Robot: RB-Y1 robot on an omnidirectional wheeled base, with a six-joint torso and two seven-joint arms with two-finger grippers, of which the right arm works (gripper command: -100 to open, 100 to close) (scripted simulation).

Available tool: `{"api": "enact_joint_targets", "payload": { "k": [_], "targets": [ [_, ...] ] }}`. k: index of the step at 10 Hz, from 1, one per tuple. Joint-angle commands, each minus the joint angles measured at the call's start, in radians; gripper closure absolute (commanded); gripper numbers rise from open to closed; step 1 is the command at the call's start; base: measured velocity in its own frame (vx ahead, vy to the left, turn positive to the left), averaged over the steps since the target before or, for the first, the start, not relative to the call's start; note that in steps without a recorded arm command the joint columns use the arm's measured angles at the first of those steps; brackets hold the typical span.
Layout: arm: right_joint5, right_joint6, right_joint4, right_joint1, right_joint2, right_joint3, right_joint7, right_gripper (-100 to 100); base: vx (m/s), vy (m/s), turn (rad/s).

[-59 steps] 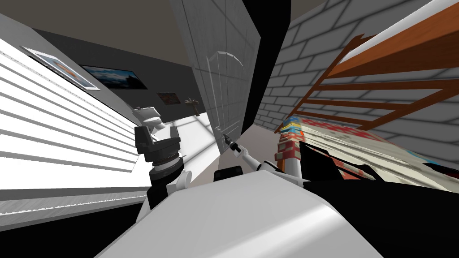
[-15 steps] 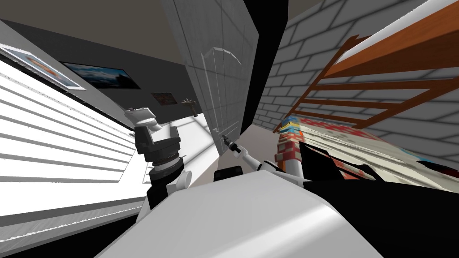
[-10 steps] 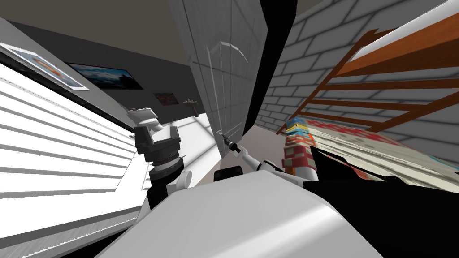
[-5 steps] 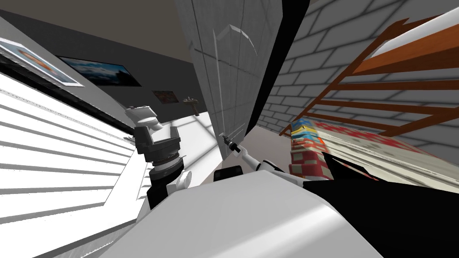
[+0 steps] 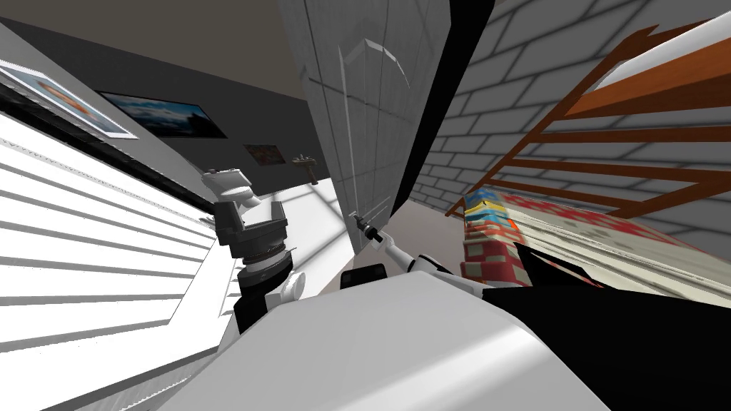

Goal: Push the door open

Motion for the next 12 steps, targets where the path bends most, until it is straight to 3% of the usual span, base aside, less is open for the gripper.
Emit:
{"api": "enact_joint_targets", "payload": {
  "k": [1,6,12],
  "targets": [
    [-0.002,0.0,0.005,-0.001,0.002,-0.016,0.007,100,0.065,0.087,-0.032],
    [-0.008,0.0,0.02,-0.003,0.006,-0.058,0.026,100,0.108,0.146,-0.039],
    [-0.018,0.0,0.047,-0.008,0.014,-0.138,0.062,100,0.126,0.161,-0.047]
  ]
}}
